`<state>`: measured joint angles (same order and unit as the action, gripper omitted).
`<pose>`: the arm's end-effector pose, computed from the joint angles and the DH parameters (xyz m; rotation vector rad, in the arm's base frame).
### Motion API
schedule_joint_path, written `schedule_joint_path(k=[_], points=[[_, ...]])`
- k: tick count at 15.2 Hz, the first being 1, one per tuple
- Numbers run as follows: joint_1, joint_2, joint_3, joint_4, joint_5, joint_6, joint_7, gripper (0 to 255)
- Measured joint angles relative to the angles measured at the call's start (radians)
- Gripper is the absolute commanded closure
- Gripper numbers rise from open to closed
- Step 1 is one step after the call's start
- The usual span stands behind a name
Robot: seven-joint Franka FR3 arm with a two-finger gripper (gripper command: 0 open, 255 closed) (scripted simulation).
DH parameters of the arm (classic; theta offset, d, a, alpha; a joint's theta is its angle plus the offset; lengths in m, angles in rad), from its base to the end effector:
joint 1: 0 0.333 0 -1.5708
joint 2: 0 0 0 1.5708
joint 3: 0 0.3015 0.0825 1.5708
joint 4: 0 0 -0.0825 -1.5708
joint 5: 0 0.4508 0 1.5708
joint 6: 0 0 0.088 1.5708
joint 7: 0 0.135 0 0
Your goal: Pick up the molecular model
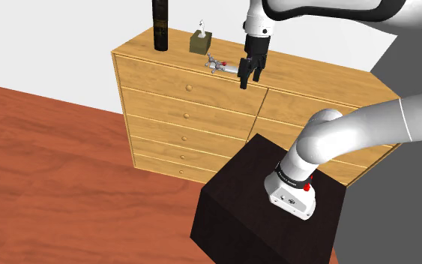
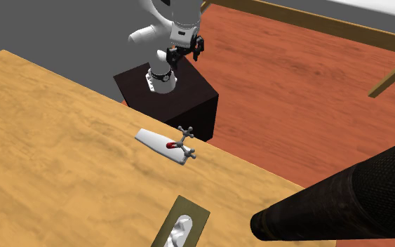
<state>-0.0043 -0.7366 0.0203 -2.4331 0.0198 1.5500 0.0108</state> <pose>0.3835 0.0090 0.4906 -3.1286 0.0033 0.2298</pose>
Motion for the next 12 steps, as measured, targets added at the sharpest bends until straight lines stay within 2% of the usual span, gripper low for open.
schedule_joint_path(k=[2,7,12], points=[[-0.002,0.011,-0.005,0.005,-0.005,0.007,-0.007,0],[-0.025,0.162,-0.059,0.083,-0.052,0.083,-0.084,0],[-0.041,0.349,-0.108,0.227,-0.081,0.134,-0.16,0]])
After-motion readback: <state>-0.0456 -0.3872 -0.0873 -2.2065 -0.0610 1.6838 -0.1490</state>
